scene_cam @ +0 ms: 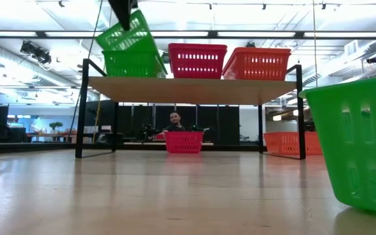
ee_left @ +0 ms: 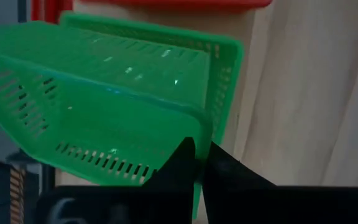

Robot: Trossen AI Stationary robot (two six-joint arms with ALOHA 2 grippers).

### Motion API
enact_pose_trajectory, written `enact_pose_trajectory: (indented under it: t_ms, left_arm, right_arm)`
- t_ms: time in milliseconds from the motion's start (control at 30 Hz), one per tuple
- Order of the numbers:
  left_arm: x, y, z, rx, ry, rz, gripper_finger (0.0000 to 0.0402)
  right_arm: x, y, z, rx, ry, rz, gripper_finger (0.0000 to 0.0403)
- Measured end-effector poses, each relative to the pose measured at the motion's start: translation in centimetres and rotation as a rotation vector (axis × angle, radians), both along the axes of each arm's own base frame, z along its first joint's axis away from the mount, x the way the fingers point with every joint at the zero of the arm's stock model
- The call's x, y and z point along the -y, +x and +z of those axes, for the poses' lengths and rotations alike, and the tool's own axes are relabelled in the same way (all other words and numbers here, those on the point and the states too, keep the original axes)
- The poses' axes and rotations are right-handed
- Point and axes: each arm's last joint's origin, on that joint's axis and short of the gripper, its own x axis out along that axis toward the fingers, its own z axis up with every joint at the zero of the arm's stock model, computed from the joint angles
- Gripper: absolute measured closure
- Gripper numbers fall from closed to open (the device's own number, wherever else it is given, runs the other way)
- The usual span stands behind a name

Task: Stack baskets on shelf by color
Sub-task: Stack the left green bin on top of the other green bin on the shelf

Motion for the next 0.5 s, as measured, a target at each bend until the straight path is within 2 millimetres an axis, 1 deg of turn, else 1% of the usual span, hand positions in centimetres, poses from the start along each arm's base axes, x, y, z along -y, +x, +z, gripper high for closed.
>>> enact_pose_trajectory:
  t_ms: [67,233,500]
  left_arm:
    - [0.07,0.06,-0.4,-0.012,-0.006,0.016,0.0386]
    - [0.06,0.31,-0.62,-0.018,0.0,0.018,0.0359]
    - [0.12,0.29,-0.62,-0.016,-0.028,0.018,0.0329]
  right_arm:
    - [0.0,0.01,0.0,0.001,0.0,0.0,0.0229]
    - [0.12,0.11,0.0,0.007,-0.013,0.007,0.0229]
    - [0.5,0.45,0.0,0.008,-0.016,-0.003,0.0229]
